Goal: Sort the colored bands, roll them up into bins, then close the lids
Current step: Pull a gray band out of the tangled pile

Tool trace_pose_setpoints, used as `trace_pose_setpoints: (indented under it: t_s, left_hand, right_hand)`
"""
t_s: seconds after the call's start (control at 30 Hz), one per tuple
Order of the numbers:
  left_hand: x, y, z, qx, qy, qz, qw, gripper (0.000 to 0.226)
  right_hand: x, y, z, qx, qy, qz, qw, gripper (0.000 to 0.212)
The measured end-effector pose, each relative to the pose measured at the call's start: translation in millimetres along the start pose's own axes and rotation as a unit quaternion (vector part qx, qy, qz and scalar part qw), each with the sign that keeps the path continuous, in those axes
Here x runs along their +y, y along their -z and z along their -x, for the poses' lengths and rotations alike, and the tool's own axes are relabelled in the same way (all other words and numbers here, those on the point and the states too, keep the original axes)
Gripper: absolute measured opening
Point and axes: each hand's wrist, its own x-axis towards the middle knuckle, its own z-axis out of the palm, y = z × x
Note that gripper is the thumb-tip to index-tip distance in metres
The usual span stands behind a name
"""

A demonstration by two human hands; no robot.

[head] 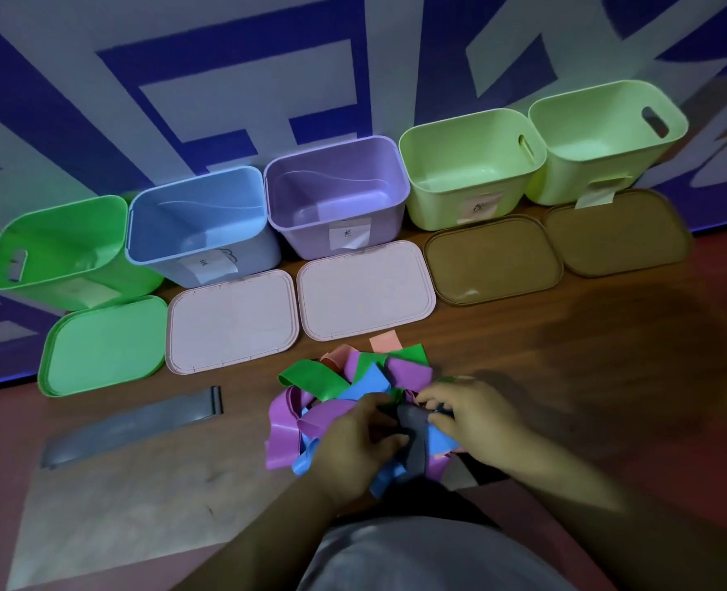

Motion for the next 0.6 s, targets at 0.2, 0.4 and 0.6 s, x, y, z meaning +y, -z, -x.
trace_pose_setpoints:
  t_s: [0.2,0.4,0.6]
  left_hand:
    - [11.4,-5.2,8.1,0.027,0.018,0.054,0.998,0.068]
    - [23.9,-10.2,8.9,0.068,-0.001,0.051,0.996,0.061]
    - [25.2,14.0,4.4,0.109,-0.003,0.090,0.990,0.049]
  right_hand:
    - [-10.7,9.6,-8.8,-0.063,-0.062,-0.073,0.993,0.029]
    - [-31.5,37.2,-26.8,-0.161,-0.080,-0.065,0.982,0.030]
    - [-40.8,52.0,-43.8,-0.171,-0.062,-0.041,0.982,0.024]
